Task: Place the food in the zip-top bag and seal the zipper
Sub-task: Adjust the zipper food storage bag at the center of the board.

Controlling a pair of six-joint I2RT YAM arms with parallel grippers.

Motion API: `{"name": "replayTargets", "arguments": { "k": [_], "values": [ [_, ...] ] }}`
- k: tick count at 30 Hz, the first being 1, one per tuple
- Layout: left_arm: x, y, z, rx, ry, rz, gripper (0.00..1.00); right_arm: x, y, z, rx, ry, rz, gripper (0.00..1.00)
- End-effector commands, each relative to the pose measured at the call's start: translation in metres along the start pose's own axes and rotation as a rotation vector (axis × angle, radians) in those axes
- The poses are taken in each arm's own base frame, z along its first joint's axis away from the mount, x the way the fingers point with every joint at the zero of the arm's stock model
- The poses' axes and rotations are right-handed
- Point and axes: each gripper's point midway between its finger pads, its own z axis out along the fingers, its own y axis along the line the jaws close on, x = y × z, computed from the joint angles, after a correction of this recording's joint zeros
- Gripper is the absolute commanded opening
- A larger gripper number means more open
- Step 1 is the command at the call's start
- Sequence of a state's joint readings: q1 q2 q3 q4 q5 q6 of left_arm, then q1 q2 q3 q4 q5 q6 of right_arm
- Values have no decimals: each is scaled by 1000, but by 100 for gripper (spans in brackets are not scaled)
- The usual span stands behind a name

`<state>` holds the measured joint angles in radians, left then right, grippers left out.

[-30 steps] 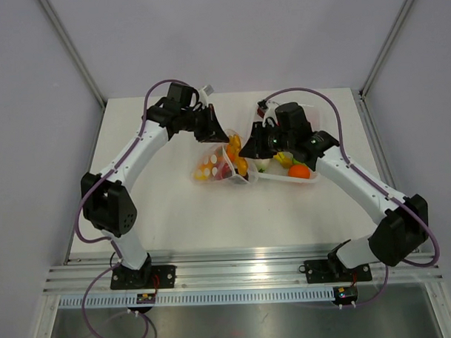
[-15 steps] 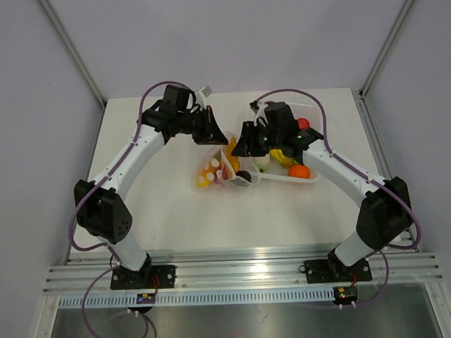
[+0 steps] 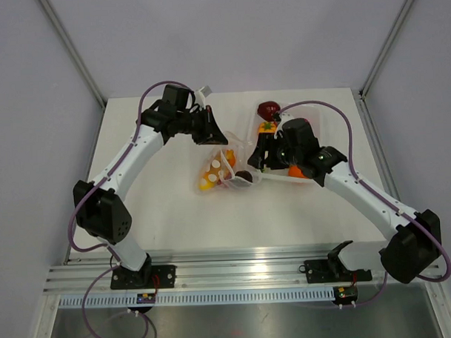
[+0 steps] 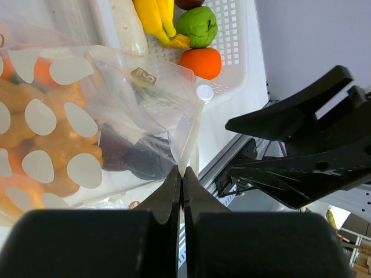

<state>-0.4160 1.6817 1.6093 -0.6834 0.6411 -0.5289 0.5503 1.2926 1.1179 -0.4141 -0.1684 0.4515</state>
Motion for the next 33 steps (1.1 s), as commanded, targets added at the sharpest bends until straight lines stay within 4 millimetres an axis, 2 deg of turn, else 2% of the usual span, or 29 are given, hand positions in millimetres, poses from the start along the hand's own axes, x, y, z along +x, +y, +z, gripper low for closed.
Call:
{"name": "replayTargets", "arguments": {
  "k": [1,7,9,10,12,14,15,21,22,26,29,30,33],
  "values": [
    [-7,-29,-21,79,-56,68,0,28,-23,9,88,59,30,72],
    [-5,-29,-23,73,-55,65,0,47,-32,28,89,94,90,72],
    [-5,-29,-24,72,-59,68,0,47,-30,33,75,103,93,65],
    [-5,-29,-24,71,-58,67,0,45,-28,34,68,98,94,59],
    [-4,-29,-24,70,-56,67,0,38,-18,34,30,75,91,34],
    [-3,-27,-24,62,-55,71,0,25,-9,31,1,40,84,17],
    [-1,-24,-24,52,-50,69,0,21,-5,30,-12,35,80,1],
    [-3,-13,-29,-25,-59,96,0,-6,40,32,-110,25,12,0],
    [-9,-12,-33,-50,-81,118,0,-18,53,30,-135,3,-2,0],
    [-14,-4,-50,-157,-104,144,0,-43,84,17,-230,-50,-14,0],
    [-16,7,-60,-237,-129,168,0,-42,85,20,-236,-46,-9,0],
    [-16,10,-61,-253,-133,171,0,-39,78,24,-208,-40,-9,0],
    [-10,32,-56,-321,-109,163,0,-14,46,50,-92,33,-6,0]
  ]
}}
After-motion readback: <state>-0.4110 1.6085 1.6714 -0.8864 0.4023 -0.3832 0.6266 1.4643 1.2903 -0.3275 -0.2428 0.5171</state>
